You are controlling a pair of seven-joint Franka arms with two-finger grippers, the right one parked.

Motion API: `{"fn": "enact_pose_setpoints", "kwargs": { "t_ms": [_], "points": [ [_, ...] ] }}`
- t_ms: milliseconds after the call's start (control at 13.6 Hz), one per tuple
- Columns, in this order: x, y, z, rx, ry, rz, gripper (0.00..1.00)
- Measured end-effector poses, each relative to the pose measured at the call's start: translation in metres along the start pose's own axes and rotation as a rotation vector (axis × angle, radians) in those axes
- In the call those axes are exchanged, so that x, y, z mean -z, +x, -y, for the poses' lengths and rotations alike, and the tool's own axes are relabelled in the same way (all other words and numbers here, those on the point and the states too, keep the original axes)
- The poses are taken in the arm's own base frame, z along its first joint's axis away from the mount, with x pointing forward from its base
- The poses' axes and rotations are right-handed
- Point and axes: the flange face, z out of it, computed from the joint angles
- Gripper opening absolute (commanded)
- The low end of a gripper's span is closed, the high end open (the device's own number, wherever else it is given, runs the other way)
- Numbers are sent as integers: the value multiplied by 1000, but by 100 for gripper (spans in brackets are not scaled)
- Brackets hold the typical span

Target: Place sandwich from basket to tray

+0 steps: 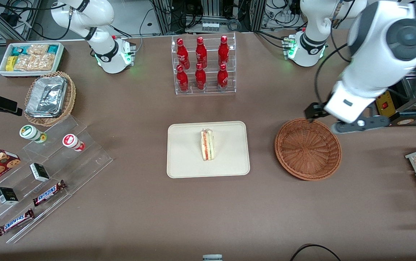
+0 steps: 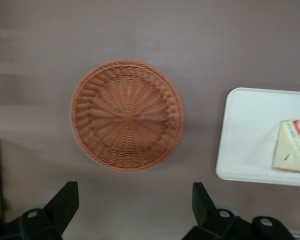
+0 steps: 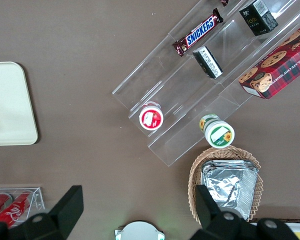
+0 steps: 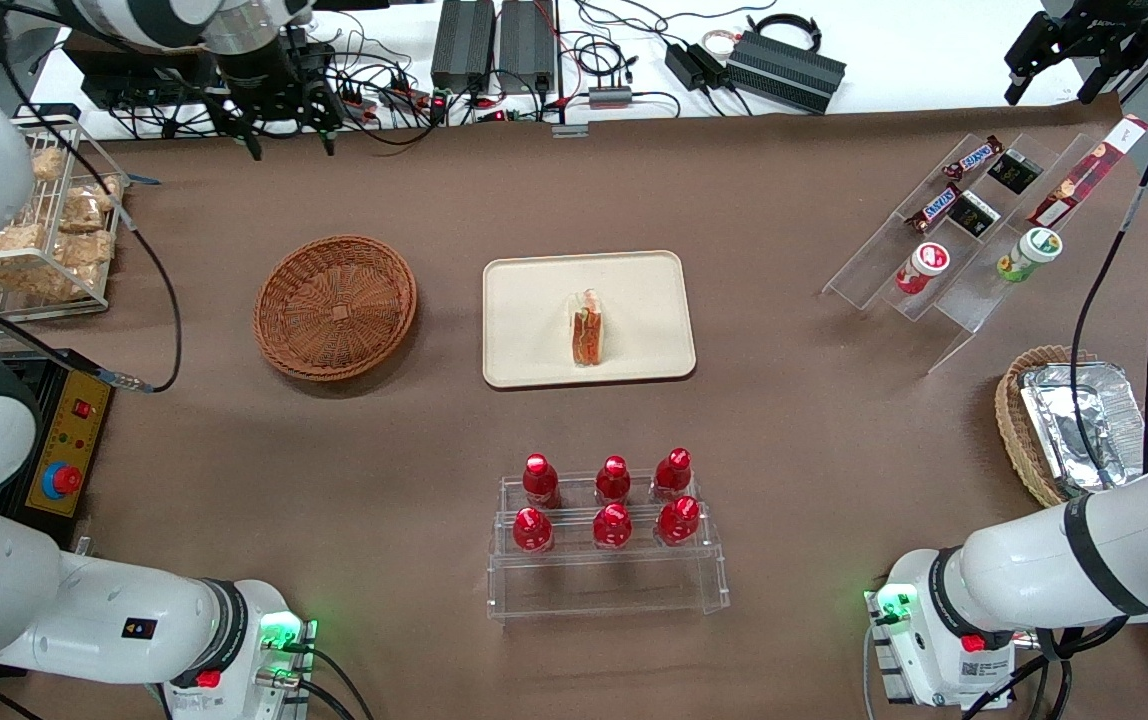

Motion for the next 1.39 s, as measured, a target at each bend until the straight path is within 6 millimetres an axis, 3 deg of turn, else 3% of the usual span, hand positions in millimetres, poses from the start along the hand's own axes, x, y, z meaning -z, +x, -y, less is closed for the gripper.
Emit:
{"fn": "enact_pose_setpoints", "kwargs": {
  "t_ms": [294, 734, 1394],
  "points": [
    [0, -4, 53, -70, 4, 8, 100],
    [13, -11, 97, -152, -5, -11, 100],
    [27, -3, 131, -112, -13, -44, 100]
  ]
}}
